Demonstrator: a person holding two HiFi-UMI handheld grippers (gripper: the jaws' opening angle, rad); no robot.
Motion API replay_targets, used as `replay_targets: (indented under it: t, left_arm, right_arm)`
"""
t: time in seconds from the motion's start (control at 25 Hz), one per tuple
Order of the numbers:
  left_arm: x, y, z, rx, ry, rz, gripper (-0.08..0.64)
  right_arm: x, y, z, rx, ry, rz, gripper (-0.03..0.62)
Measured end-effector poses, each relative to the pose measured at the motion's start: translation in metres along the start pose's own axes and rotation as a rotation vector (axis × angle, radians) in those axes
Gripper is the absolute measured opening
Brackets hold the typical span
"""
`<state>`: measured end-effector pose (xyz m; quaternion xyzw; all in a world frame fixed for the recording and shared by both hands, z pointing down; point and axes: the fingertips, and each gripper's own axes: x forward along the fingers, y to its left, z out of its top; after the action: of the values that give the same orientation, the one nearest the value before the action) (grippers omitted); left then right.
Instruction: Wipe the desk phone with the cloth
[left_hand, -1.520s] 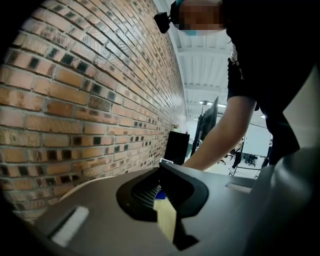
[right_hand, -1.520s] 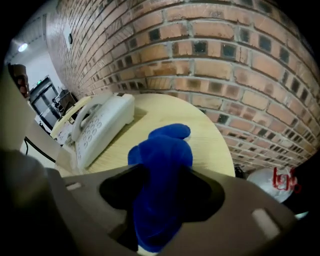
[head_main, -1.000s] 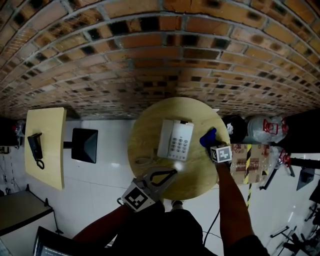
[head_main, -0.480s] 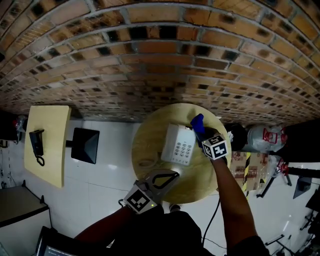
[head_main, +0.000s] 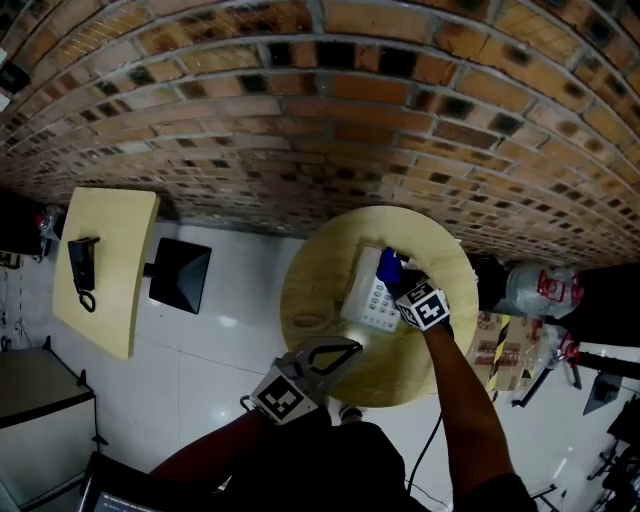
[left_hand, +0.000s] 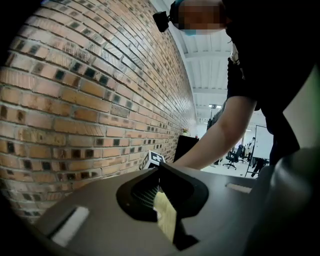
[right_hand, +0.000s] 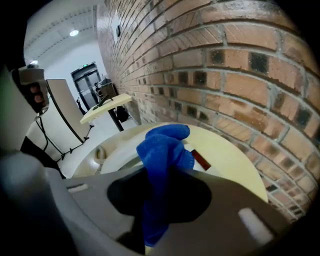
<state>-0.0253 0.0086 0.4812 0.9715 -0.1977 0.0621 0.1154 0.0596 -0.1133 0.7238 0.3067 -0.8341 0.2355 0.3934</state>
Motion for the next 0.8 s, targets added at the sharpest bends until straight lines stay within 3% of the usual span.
replay_targets:
  t: [0.48, 0.64, 0.8]
  left_arm:
    - [0.002, -0.013, -0.001, 0.029, 0.005, -0.025, -0.011]
    - [0.002, -0.016, -0.002, 0.024, 0.004, -0.022, -0.011]
    - [0.0, -0.018, -0.001, 0.014, -0.008, -0.021, -0.011]
  right_arm:
    - [0.005, 0.13, -0.082, -0.005, 0.065, 0.223, 0.083]
    - [-0.004, 0.138, -0.076, -0.004, 0.047, 0.22, 0.083]
    - [-0.023, 0.109, -0.046, -0.036, -0.031, 0.162, 0.083]
